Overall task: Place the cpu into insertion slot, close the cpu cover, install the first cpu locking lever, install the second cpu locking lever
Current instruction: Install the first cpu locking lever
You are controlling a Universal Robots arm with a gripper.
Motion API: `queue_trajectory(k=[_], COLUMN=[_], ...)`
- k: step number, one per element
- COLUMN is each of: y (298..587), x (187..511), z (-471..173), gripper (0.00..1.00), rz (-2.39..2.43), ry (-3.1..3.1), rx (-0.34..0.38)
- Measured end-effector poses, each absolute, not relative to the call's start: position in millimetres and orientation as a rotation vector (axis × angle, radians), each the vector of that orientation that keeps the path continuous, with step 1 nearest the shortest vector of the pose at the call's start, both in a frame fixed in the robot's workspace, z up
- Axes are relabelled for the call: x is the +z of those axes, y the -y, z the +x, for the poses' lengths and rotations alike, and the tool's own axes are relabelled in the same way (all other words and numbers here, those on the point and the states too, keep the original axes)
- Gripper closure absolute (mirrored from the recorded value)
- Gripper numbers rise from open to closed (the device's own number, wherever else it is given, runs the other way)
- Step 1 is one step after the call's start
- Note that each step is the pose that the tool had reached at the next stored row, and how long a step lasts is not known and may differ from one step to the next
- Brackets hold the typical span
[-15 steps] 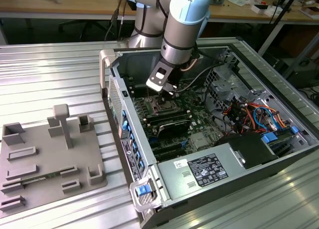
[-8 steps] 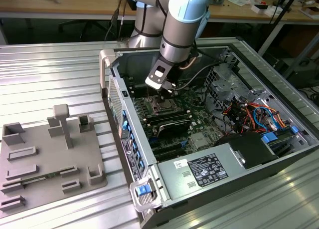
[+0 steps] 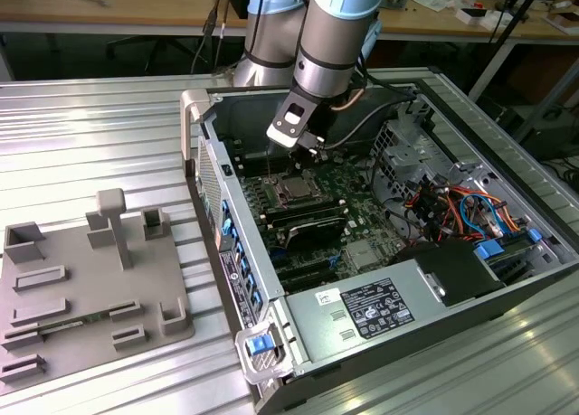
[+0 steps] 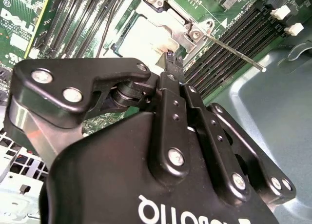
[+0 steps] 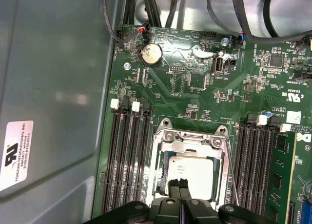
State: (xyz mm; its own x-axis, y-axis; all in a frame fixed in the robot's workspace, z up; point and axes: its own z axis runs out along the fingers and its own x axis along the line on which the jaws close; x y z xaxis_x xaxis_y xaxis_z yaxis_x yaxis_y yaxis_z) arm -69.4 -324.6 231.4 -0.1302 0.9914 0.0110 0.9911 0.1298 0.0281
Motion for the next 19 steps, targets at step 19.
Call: queue_trajectory(k=[19], y=[324.6], x=[263.2], z=[-68.8], gripper=[0.89], rz=[2.065], ry=[-2.354], rx=[0.044])
